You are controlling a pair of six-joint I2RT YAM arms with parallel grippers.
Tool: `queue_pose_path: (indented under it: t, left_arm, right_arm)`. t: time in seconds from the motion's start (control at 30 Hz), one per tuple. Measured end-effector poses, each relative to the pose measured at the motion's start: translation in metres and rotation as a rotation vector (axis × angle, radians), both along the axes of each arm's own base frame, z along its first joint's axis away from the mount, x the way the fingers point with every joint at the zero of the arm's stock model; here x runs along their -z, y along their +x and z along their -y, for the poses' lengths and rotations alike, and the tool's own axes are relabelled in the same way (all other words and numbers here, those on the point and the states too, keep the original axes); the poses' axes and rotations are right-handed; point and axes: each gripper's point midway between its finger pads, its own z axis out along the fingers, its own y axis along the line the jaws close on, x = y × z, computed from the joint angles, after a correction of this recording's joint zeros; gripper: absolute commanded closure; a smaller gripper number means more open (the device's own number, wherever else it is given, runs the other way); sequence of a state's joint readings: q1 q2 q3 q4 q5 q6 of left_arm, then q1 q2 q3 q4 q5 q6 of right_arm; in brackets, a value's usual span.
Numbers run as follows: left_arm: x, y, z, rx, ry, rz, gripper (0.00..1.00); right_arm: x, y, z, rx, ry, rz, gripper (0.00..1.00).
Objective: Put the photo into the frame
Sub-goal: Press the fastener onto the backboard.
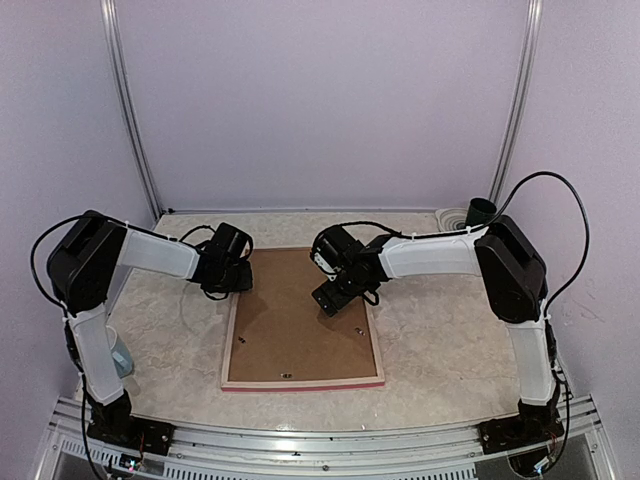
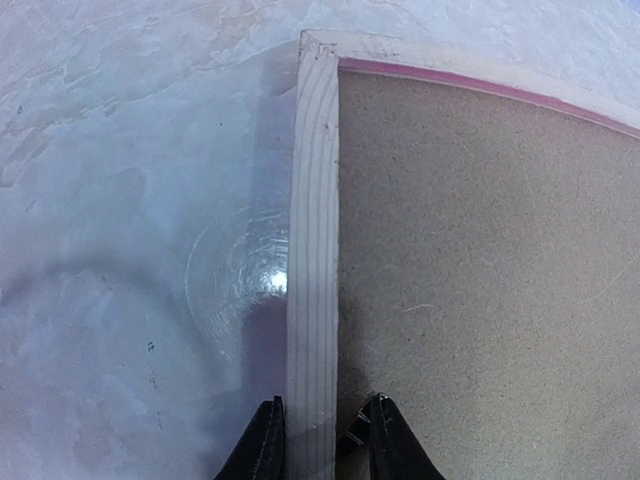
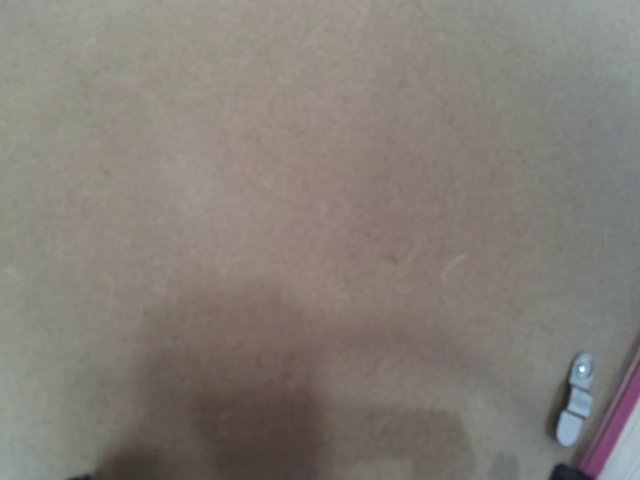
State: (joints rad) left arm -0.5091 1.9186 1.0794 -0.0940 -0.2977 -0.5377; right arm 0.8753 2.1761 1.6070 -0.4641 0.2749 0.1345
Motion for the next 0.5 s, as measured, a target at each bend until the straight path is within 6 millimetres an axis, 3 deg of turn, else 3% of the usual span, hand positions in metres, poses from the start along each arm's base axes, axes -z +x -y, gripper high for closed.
queue_pose_path:
  t: [0.5]
  left_arm:
    - [0.0003,-0.0096,-0.0052,0.008,-0.020,-0.012,0.64]
  right_arm:
    - [-0.0001,-0.0002,-0.0006,-0.001,0.002,0.000,0.01]
